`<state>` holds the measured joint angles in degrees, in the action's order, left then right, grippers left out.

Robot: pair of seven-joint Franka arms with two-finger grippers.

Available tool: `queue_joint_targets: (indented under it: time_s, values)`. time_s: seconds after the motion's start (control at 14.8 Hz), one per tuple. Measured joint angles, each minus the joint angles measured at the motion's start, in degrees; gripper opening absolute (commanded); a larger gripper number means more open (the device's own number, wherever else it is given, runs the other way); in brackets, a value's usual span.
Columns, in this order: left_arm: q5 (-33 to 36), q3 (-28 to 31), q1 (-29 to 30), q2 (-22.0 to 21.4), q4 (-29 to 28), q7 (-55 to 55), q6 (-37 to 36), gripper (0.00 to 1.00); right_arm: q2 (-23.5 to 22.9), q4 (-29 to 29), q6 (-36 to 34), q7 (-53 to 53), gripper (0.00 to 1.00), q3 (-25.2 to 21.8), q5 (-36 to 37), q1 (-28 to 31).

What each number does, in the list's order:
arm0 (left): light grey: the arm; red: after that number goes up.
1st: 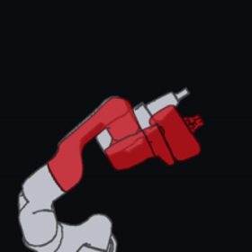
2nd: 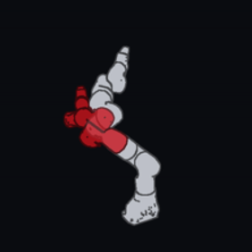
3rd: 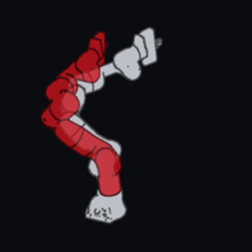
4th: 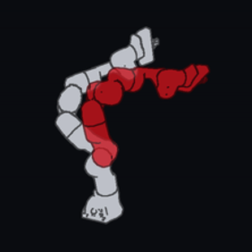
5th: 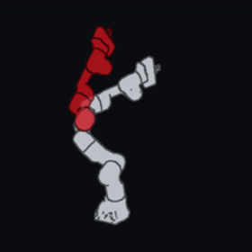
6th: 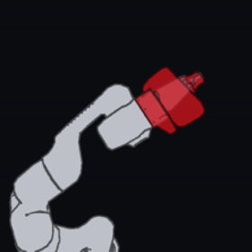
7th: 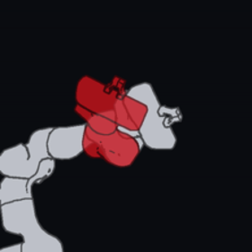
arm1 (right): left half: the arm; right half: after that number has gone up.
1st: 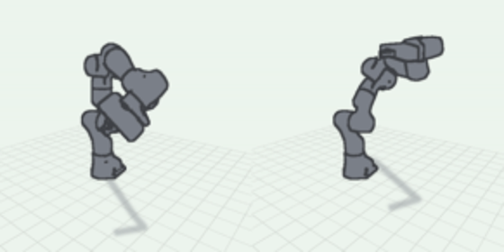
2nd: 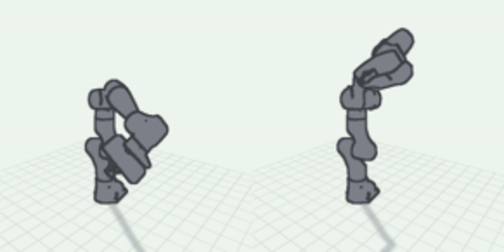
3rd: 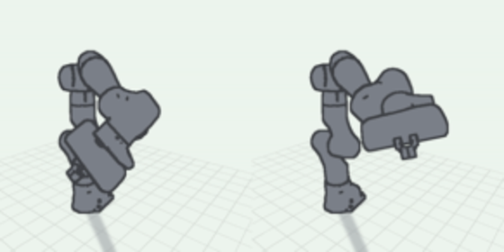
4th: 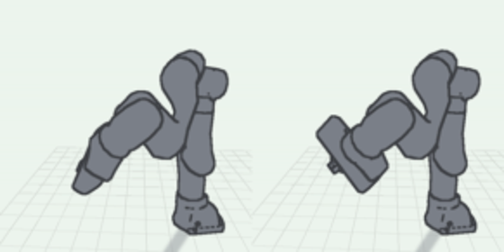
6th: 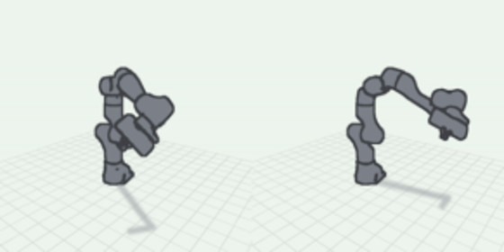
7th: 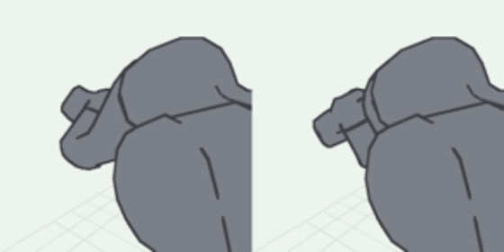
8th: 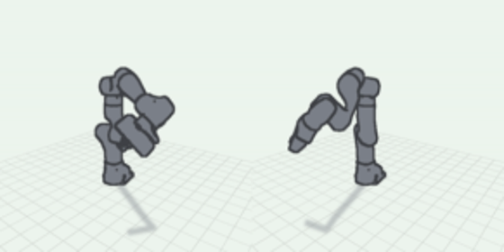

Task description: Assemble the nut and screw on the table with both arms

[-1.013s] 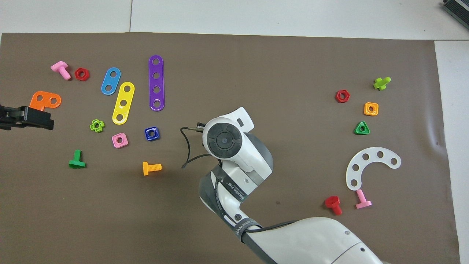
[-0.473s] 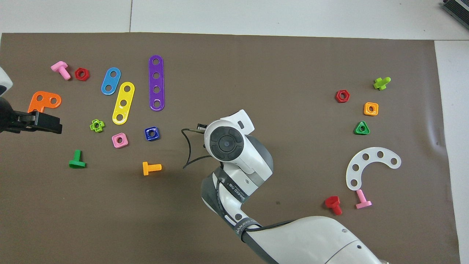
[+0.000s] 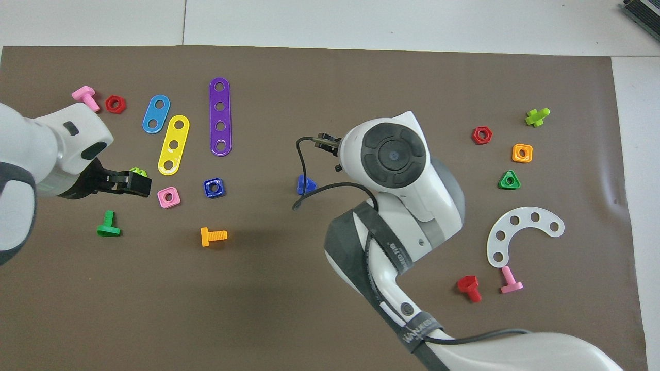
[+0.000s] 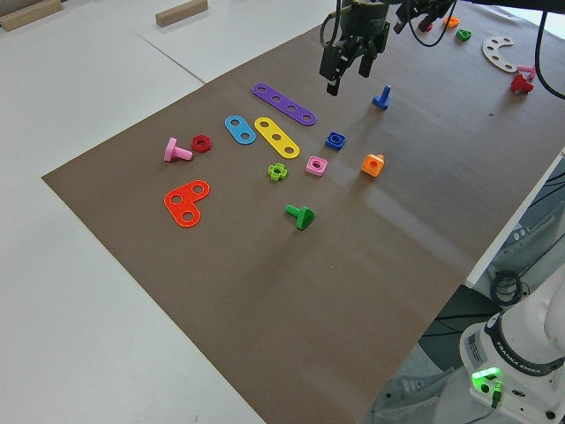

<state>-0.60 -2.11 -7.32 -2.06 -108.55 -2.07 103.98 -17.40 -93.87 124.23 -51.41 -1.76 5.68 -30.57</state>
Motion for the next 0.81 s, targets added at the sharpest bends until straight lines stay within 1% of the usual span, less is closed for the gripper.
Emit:
queue_joint_targets:
  time_s: [0.27, 0.47, 0.61, 0.81]
  values:
    - [-0.75, -0.11, -2.84, 6.14, -1.75, -4.9, 9.4, 0.91, 5.8, -0.25, -8.83, 11.54, 1.0, -0.08, -0.65, 7.9]
    - [-1.14, -0.13, -3.61, 8.22, -4.8, -7.25, 16.2, 0.85, 9.33, -0.41, -16.21, 23.04, 1.0, -0.15, -3.41, 14.57]
    - [-1.22, -0.13, -4.57, 9.7, -6.14, -10.62, 19.83, 0.81, 11.12, -0.53, -20.82, 28.2, 1.0, -0.17, -4.25, 18.07]
    - [-1.24, -0.15, -7.17, 13.64, -7.0, -17.46, 25.42, 0.75, 13.23, -1.24, -26.58, 34.47, 1.0, -0.17, -4.37, 22.12]
